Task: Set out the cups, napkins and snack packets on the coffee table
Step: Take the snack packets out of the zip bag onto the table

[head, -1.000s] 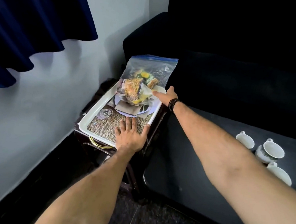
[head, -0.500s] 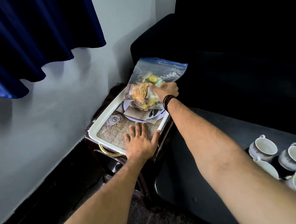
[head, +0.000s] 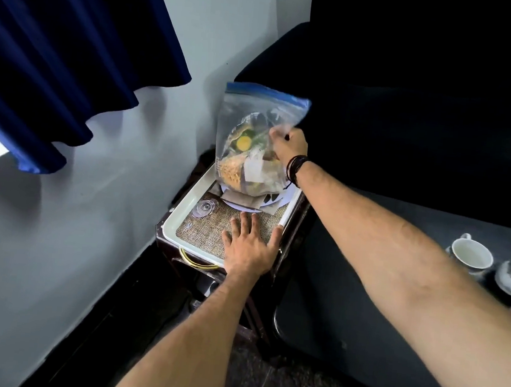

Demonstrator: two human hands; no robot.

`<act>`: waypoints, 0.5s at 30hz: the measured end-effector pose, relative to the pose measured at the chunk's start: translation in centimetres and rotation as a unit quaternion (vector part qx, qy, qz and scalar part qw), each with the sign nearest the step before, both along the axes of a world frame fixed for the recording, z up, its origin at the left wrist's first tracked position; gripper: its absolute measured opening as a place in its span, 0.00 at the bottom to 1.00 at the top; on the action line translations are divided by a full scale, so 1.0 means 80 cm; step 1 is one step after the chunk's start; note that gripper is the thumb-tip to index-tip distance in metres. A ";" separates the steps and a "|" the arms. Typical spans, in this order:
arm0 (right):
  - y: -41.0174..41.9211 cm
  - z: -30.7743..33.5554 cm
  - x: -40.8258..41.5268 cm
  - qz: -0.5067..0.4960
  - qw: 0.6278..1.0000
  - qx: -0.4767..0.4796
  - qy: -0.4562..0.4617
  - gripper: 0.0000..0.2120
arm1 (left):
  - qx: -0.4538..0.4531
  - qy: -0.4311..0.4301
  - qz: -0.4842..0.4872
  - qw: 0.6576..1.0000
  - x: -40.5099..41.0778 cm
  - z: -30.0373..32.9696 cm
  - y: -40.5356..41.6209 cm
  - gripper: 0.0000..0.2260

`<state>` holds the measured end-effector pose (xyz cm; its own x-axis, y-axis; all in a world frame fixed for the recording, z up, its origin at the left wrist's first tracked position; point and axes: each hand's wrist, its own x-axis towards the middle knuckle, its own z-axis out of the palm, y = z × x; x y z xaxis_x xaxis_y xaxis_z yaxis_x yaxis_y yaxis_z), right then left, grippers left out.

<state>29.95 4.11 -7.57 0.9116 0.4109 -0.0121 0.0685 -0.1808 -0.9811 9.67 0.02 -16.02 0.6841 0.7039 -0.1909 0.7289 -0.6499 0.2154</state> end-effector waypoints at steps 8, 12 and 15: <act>-0.109 0.154 0.041 -0.140 0.969 -0.016 -0.202 0.14 | -0.037 0.009 -0.001 0.999 -0.005 0.012 0.000 0.41; -0.185 0.137 0.023 -0.146 0.963 -0.013 -0.225 0.11 | -0.070 -0.008 0.021 0.997 0.002 0.031 -0.008 0.39; -0.237 0.078 -0.013 -0.073 0.978 -0.055 -0.189 0.12 | -0.080 -0.106 0.038 0.990 0.015 0.058 -0.036 0.34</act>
<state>28.91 -14.82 -1.32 0.9084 0.2910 0.3003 0.3880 -0.3187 -0.8648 10.85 -2.89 -11.41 0.6666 0.7275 -0.1624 0.7023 -0.5400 0.4638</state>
